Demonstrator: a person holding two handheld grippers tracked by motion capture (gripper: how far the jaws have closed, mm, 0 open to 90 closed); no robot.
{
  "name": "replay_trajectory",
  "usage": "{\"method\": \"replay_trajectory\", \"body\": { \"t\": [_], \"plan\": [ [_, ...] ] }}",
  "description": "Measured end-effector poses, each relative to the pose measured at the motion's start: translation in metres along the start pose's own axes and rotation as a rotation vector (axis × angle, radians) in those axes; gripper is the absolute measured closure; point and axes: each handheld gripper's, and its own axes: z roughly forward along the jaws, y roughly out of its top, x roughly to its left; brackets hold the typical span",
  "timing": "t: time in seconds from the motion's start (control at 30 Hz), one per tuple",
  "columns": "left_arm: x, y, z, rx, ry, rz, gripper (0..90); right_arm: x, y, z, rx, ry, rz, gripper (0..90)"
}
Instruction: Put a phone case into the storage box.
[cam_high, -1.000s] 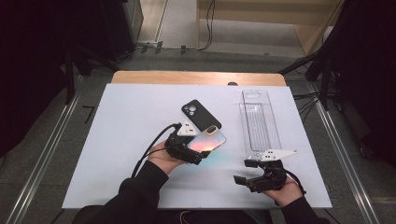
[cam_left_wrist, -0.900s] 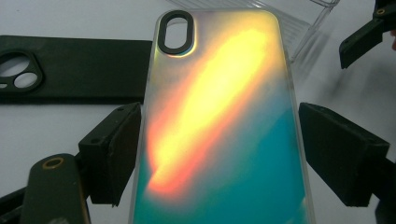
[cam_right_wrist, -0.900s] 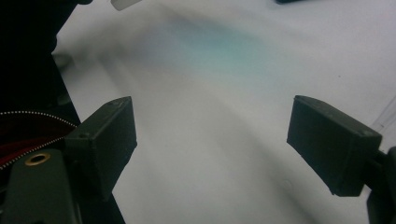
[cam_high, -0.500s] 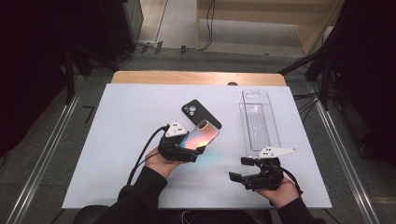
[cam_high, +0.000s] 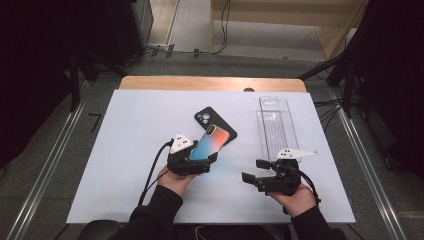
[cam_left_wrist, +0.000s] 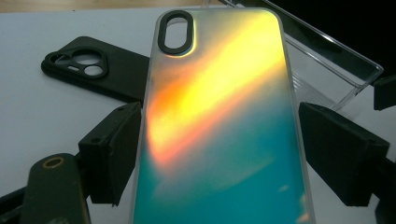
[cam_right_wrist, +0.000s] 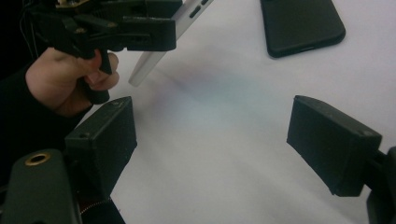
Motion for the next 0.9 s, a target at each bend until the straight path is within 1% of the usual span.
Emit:
{"method": "replay_trajectory", "body": {
  "t": [0.07,0.1,0.2,0.33,0.37,0.43,0.5,0.53,0.57,0.6,0.67,0.83,0.9],
  "plan": [
    [-0.001,-0.005,0.001,-0.019,0.012,-0.027,17.4,0.0,0.004,0.001,-0.006,-0.001,0.003,14.0],
    [-0.001,-0.005,0.001,-0.019,0.012,-0.027,17.3,0.0,0.004,0.001,-0.006,-0.001,0.003,14.0],
    [-0.003,-0.01,0.003,-0.037,0.02,-0.049,17.4,0.001,0.01,0.004,-0.017,0.0,0.026,14.0],
    [-0.004,-0.014,0.004,-0.057,0.027,-0.061,17.3,0.001,0.014,0.007,-0.018,0.0,0.034,14.0],
    [-0.005,-0.017,0.005,-0.073,0.028,-0.073,17.3,0.001,0.017,0.008,-0.022,-0.001,0.048,14.0],
    [-0.006,-0.02,0.006,-0.09,0.031,-0.089,17.3,0.001,0.02,0.008,-0.029,-0.002,0.054,14.1],
    [-0.007,-0.021,0.006,-0.098,0.034,-0.089,17.3,0.001,0.024,0.01,-0.033,-0.005,0.058,14.0],
    [-0.009,-0.023,0.006,-0.115,0.041,-0.089,17.3,0.001,0.026,0.01,-0.037,-0.006,0.058,14.0],
    [-0.009,-0.023,0.006,-0.115,0.041,-0.089,17.4,0.002,0.028,0.011,-0.04,-0.004,0.063,14.0],
    [-0.01,-0.024,0.006,-0.133,0.043,-0.085,17.4,0.002,0.03,0.012,-0.044,-0.003,0.067,14.0],
    [-0.012,-0.025,0.006,-0.151,0.047,-0.087,17.3,0.002,0.034,0.014,-0.051,-0.004,0.07,14.0],
    [-0.015,-0.029,0.007,-0.159,0.058,-0.106,17.3,0.003,0.042,0.019,-0.063,0.006,0.091,14.3],
    [-0.015,-0.031,0.008,-0.169,0.065,-0.107,17.3,0.002,0.045,0.022,-0.066,0.011,0.104,14.6]
  ]
}}
